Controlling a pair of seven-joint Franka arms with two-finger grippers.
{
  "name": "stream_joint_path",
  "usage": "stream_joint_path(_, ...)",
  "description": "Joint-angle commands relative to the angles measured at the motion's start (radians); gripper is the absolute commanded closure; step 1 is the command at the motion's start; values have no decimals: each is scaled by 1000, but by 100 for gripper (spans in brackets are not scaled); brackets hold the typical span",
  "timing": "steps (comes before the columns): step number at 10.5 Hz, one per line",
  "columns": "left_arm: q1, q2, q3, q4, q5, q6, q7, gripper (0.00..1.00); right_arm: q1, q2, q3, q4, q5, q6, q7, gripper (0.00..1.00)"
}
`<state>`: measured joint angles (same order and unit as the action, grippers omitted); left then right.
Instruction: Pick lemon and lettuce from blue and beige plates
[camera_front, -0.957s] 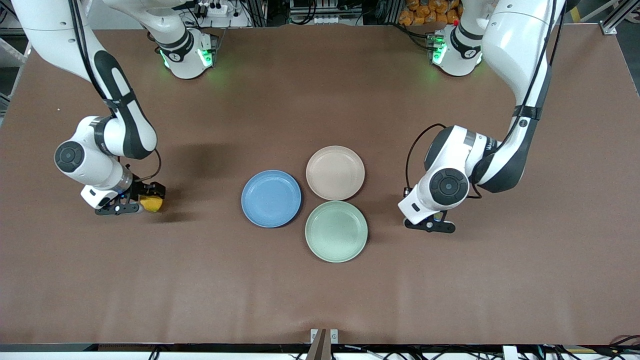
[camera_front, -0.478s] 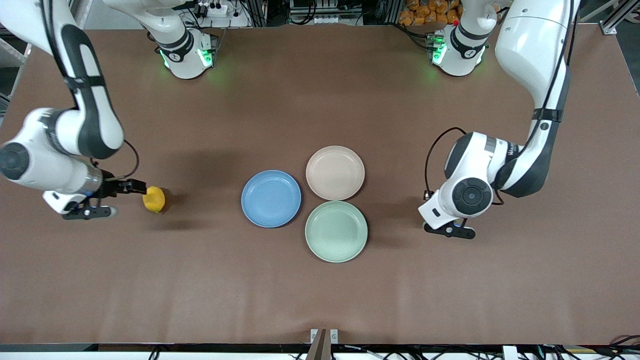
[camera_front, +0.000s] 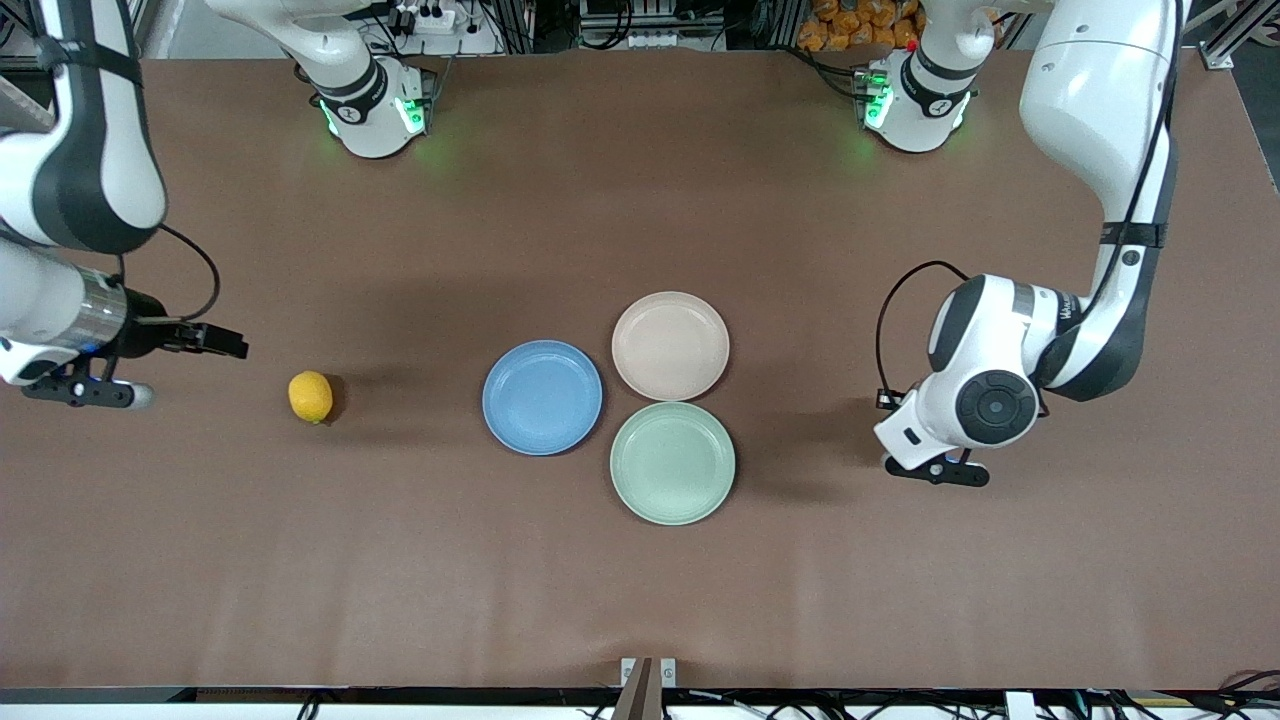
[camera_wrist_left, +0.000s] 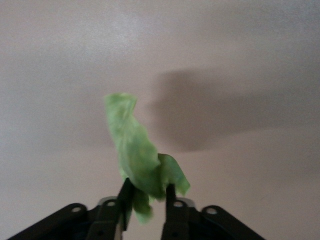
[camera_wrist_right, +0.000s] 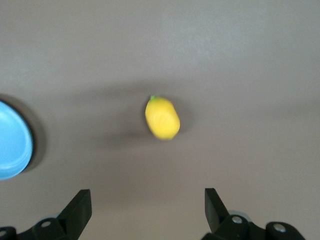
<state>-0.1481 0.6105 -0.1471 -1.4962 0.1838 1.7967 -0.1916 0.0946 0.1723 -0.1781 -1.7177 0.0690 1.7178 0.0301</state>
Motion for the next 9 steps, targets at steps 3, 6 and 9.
stream_joint_path(3,5,-187,-17,-218,-44,39,-3,0,19,-49,-3,151,-40,-126,74,0)
stream_joint_path(6,9,-432,-8,-448,-168,199,-3,0,31,-83,-26,246,-34,-177,70,0)
stream_joint_path(9,10,-599,-6,-455,-197,187,-29,0,36,-106,-40,269,-22,-184,67,0)
